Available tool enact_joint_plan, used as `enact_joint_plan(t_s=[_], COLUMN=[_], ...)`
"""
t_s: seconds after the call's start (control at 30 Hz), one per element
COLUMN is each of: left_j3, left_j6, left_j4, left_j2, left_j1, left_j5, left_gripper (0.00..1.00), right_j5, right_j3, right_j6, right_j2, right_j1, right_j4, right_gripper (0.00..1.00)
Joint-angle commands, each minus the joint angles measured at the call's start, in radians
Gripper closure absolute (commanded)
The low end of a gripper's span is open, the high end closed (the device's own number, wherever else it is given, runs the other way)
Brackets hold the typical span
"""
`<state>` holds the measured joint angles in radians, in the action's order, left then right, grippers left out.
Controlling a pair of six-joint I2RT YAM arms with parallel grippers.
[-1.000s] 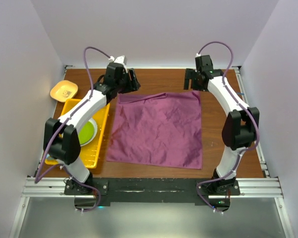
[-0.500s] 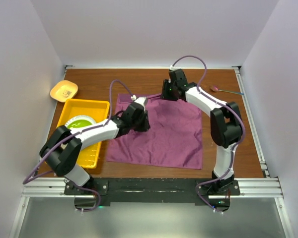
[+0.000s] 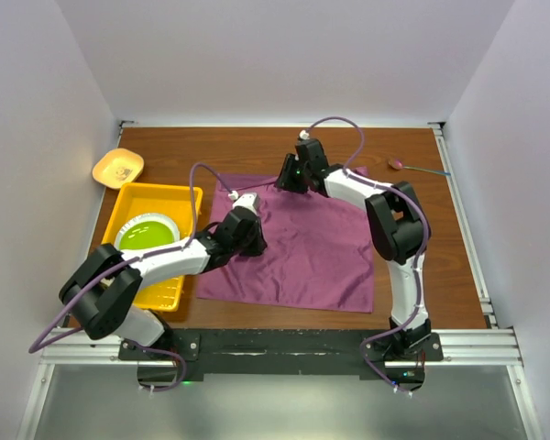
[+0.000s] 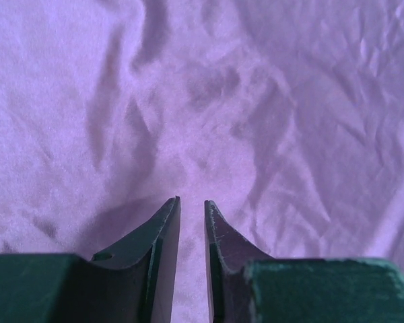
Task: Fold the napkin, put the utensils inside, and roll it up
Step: Flatten the napkin out
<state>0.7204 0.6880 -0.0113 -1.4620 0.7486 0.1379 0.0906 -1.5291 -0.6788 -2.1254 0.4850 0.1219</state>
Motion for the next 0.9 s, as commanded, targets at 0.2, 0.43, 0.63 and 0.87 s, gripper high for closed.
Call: enact_joint_plan(t_s=[0.2, 0.43, 0.63, 0.87], left_j3=[-0.056, -0.081, -0.104, 0.077], left_j6=[0.025, 0.031, 0.053, 0.021], left_j4=[0.097, 0.109, 0.094, -0.085], left_j2=[0.005, 0.008, 0.061, 0.181], left_j1=[0.012, 0.012, 0.018, 0.009], left_j5=[-0.004, -0.027, -0.014, 0.029], left_gripper=[0.77, 0.78, 0.78, 0.68], right_j5=[0.009, 0.002, 0.072, 0.112], right_j3=[-0.045, -0.167, -0.524, -0.792], right_j6=[-0.113, -0.166, -0.243, -0.196], right_j2=[-0.096, -0.194, -0.381, -0.36], right_j1=[0.023, 0.023, -0.012, -0.039], right_j4=[-0.182, -0.294, -0.298, -0.164], right_gripper=[0.6, 0.53, 0.44, 0.35])
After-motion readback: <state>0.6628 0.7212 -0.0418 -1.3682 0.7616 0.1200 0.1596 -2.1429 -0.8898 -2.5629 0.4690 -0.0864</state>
